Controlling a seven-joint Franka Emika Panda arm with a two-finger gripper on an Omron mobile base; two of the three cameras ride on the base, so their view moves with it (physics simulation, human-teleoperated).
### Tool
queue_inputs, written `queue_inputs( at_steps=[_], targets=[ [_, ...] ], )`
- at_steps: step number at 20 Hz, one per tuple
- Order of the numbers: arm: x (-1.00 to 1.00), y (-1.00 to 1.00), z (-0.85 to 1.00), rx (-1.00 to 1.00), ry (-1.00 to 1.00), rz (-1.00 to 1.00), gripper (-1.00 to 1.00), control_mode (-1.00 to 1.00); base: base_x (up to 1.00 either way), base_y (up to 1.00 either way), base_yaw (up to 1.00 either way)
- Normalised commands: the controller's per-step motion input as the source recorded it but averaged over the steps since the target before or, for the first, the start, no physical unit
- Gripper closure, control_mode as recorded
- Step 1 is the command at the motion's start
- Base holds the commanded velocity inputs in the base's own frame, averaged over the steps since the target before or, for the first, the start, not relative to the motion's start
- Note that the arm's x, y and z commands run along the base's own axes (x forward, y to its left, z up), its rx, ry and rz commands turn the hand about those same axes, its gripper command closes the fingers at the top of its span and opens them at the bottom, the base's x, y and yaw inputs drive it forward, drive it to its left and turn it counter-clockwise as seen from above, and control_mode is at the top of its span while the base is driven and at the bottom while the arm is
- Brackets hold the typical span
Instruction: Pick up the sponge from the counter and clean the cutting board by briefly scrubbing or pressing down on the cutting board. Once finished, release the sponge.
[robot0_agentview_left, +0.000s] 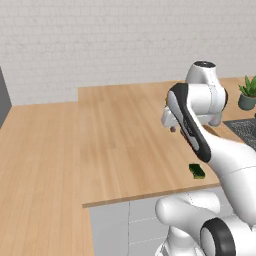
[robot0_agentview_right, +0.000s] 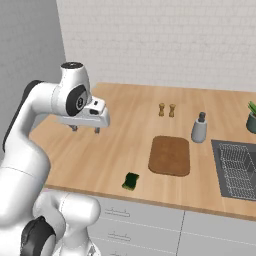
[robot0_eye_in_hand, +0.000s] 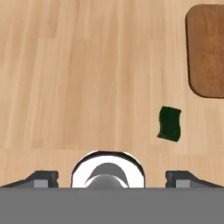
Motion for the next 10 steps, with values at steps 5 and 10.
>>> queue_inputs(
  at_steps=[5, 10],
  targets=[
    [-0.34, -0.73, -0.58, 0.00, 0.00, -0.06, -1.00, -1.00, 0.00, 0.00, 0.00],
    [-0.01, -0.66, -0.54, 0.00, 0.00, -0.03, -1.00, -1.00, 0.00, 0.00, 0.00]
  ],
)
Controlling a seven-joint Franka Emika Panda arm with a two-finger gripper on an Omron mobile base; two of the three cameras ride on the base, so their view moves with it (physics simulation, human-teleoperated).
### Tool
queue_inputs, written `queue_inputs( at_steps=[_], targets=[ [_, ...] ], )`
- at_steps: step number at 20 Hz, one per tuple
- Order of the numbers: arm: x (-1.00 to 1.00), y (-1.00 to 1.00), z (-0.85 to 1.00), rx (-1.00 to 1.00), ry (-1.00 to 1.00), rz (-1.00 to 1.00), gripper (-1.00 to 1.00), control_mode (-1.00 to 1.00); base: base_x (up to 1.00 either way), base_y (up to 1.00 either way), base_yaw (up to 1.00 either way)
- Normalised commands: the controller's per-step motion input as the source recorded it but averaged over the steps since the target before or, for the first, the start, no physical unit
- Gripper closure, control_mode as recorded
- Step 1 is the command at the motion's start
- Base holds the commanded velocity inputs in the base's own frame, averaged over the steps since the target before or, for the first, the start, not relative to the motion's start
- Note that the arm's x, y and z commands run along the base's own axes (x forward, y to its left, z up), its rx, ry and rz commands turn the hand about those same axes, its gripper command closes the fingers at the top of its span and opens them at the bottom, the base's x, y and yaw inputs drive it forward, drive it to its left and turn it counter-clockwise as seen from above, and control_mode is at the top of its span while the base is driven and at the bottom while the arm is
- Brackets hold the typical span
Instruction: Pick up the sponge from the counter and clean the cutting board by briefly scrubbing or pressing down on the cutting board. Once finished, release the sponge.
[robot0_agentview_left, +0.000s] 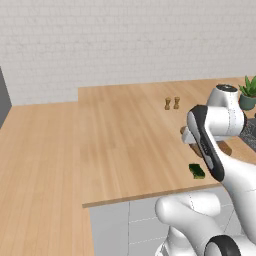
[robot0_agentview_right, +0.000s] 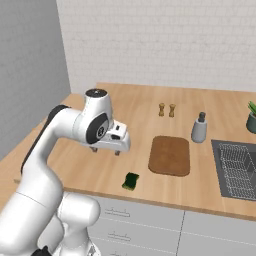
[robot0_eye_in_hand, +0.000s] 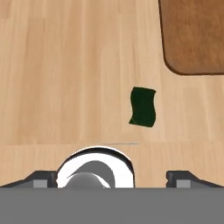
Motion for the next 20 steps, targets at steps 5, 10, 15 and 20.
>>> queue_inputs(
  at_steps=[5, 10, 15, 20],
  targets=[
    [0.12, -0.59, -0.53, 0.00, 0.01, -0.03, -1.00, -1.00, 0.00, 0.00, 0.00],
    [0.41, -0.44, -0.55, 0.00, 0.06, 0.00, -1.00, -1.00, 0.00, 0.00, 0.00],
    [0.54, -0.11, -0.54, 0.00, 0.07, 0.00, -1.00, -1.00, 0.00, 0.00, 0.00],
    [0.37, 0.00, -0.54, 0.00, 0.00, 0.00, -1.00, -1.00, 0.00, 0.00, 0.00]
  ],
)
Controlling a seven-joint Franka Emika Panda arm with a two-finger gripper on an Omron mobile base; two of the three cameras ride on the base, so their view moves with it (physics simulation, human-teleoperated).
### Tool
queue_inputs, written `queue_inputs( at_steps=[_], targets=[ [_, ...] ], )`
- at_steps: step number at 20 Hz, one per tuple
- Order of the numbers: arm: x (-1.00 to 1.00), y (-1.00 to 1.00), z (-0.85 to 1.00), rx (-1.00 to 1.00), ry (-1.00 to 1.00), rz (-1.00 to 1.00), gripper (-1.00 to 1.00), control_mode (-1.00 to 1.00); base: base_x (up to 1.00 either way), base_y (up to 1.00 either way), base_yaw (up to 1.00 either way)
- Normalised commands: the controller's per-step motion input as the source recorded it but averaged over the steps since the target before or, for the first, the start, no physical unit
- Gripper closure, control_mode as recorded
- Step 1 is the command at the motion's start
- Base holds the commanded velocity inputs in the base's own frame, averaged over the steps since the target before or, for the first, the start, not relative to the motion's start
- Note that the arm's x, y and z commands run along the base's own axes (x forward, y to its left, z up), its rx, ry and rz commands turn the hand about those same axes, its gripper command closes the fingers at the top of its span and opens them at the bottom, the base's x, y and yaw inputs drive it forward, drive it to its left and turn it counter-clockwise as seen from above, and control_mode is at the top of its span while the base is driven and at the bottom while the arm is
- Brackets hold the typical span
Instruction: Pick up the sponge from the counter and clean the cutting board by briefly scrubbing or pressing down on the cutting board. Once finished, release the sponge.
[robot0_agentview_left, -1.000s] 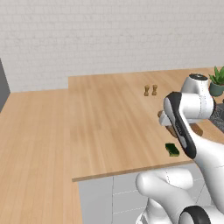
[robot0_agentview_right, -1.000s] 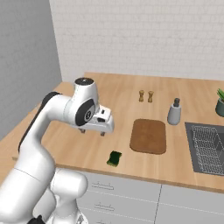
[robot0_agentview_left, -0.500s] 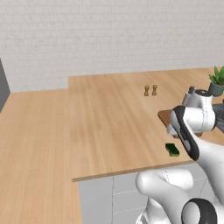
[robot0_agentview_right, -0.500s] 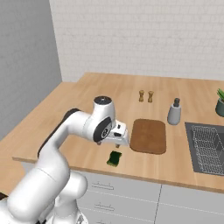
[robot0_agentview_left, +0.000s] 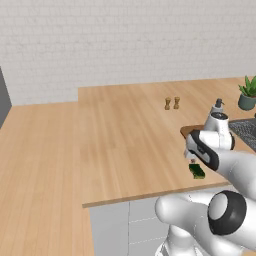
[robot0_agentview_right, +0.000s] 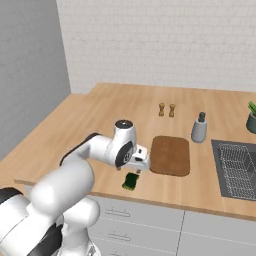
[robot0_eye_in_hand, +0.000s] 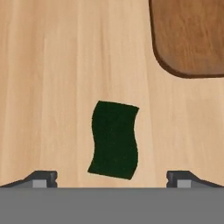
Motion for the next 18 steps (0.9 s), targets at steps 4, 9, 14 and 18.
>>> queue_inputs(
  at_steps=[4, 9, 14, 18],
  targets=[
    [0.06, 0.00, -0.46, 0.00, 0.00, 0.00, -1.00, -1.00, 0.00, 0.00, 0.00],
    [0.00, 0.00, -0.38, 0.00, 0.00, 0.00, -1.00, -1.00, 0.00, 0.00, 0.00],
    [0.00, 0.00, -0.21, 0.00, 0.00, 0.00, -1.00, -1.00, 0.00, 0.00, 0.00],
    [0.04, 0.00, -0.22, 0.00, 0.00, 0.00, -1.00, -1.00, 0.00, 0.00, 0.00]
  ],
)
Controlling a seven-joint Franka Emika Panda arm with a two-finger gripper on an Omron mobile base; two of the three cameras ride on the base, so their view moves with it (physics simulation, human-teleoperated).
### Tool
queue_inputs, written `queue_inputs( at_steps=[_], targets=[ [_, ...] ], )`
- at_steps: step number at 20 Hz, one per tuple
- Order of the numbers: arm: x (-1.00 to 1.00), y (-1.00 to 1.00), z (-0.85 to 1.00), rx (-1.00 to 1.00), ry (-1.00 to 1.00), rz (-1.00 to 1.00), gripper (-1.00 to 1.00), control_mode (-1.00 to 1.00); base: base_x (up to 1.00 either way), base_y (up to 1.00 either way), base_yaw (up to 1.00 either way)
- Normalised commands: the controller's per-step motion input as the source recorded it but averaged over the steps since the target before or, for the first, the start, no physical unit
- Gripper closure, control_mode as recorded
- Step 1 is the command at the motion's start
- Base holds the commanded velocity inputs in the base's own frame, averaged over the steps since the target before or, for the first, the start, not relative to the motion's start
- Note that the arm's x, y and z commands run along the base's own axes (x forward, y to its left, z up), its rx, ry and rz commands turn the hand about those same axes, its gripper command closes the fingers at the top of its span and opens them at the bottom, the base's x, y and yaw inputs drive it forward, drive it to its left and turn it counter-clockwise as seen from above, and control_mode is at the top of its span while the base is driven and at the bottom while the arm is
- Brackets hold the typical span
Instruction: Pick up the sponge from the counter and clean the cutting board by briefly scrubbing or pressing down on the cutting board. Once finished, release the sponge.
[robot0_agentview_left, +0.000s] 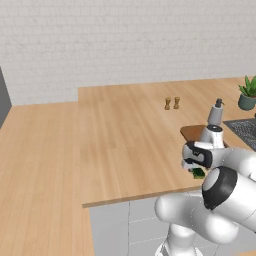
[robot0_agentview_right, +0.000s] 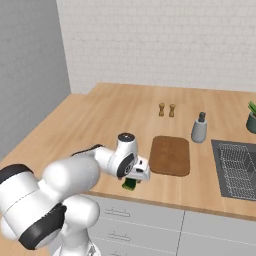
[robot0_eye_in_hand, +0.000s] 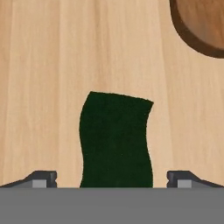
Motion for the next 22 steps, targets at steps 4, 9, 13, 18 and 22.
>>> queue_inputs(
  at_steps=[4, 9, 13, 18, 22],
  targets=[
    [0.02, -0.01, -0.24, 0.00, 0.00, 0.00, -1.00, -1.00, 0.00, 0.00, 0.00],
    [0.07, 0.00, -0.20, 0.00, 0.00, 0.00, -1.00, -1.00, 0.00, 0.00, 0.00],
    [0.15, 0.15, -0.17, 0.00, 0.00, 0.00, 1.00, -1.00, 0.00, 0.00, 0.00],
    [0.01, 0.00, 0.00, 0.00, 0.00, 0.00, 1.00, -1.00, 0.00, 0.00, 0.00],
    [0.00, 0.00, 0.09, 0.00, -0.01, 0.00, 1.00, -1.00, 0.00, 0.00, 0.00]
  ],
)
